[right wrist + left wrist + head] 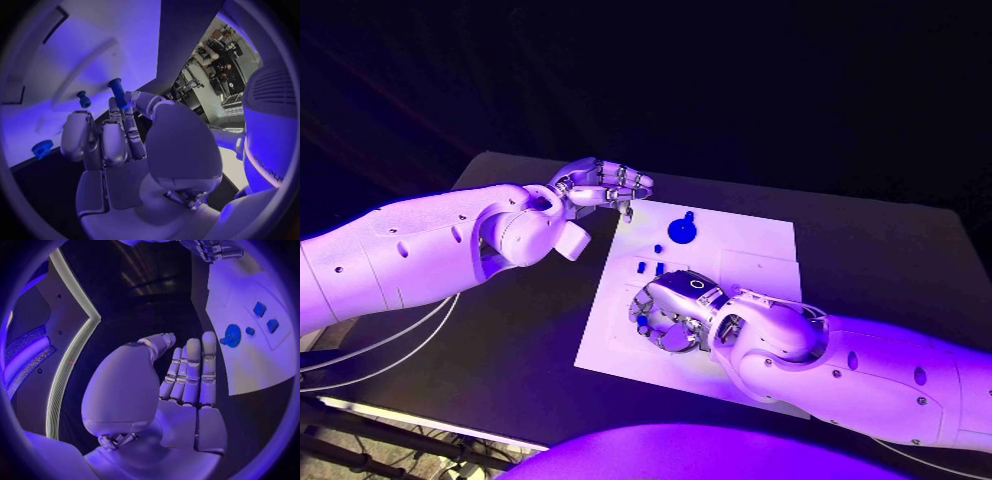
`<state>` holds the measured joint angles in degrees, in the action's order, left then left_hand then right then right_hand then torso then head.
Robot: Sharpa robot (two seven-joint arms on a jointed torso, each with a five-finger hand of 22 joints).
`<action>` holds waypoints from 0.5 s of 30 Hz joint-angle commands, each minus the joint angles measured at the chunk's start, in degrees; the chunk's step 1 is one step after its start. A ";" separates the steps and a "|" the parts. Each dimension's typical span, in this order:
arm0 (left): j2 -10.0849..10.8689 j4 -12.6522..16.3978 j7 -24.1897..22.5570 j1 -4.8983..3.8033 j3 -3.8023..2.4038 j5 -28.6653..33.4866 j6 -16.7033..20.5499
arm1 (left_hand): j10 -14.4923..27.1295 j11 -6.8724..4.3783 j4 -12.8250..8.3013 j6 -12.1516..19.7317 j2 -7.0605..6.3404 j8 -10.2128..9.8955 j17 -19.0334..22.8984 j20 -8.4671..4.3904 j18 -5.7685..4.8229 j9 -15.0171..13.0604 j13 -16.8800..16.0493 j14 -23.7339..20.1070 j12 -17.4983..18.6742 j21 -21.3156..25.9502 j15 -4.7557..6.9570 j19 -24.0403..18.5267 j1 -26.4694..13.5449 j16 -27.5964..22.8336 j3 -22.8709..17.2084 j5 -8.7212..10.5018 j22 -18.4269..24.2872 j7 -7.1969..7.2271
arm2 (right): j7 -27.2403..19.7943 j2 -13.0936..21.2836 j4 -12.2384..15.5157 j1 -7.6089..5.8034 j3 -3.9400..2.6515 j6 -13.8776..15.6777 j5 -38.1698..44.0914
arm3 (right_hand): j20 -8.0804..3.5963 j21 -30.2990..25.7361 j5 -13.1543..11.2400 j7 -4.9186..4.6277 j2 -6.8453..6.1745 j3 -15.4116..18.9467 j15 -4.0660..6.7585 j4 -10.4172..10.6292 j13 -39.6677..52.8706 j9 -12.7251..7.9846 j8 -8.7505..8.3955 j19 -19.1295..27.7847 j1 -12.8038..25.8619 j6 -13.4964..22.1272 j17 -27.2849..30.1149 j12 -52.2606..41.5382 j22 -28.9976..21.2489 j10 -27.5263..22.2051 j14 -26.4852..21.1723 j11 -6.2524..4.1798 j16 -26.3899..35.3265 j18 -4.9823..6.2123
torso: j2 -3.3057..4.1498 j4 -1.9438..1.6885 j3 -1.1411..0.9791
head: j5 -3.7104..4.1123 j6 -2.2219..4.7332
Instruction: Assemble the parts on the task board
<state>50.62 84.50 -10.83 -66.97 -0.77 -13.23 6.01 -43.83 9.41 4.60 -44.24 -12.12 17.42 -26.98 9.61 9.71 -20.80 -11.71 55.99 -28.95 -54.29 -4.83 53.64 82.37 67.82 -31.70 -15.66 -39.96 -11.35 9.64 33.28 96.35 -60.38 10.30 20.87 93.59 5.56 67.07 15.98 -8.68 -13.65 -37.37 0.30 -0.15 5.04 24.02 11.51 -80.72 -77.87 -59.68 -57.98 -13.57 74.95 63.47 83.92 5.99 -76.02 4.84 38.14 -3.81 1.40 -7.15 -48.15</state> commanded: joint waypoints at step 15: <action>0.03 0.07 -0.23 -0.03 -0.03 -0.12 -0.86 | 0.39 0.10 0.28 0.55 0.32 0.20 0.05 0.14 0.94 -0.10 -0.08 -0.38 -0.14 0.20 0.09 -0.13 -0.26 0.32 -0.08 -0.26 0.05 -1.74 | 0.49 0.69 0.81 0.39 0.35 -1.72 0.60 | 0.77 -2.94 -0.16 -0.36 -0.62 1.13 -1.04 -0.16 -0.85 -0.12 -0.52 1.33 1.40 1.13 1.17 1.62 6.94 -2.61 -0.60 -0.26 0.42 0.31 | 0.00 0.02 0.00 | -0.09 -0.07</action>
<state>50.69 84.49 -10.79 -66.97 -0.77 -13.25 6.00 -43.83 9.41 4.60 -44.24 -12.12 17.41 -26.99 9.61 9.72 -20.79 -11.71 55.99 -28.95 -54.29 -4.83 53.64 82.37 67.82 -31.70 -15.66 -39.96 -11.35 9.99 33.95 97.03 -60.23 10.48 20.74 93.73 6.49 64.40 15.99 -9.09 -14.42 -36.57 -0.37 -0.32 4.27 23.96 11.28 -79.79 -77.11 -58.83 -56.98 -12.24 74.94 61.27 83.25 5.72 -75.79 4.84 38.15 -3.80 1.38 -7.23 -48.26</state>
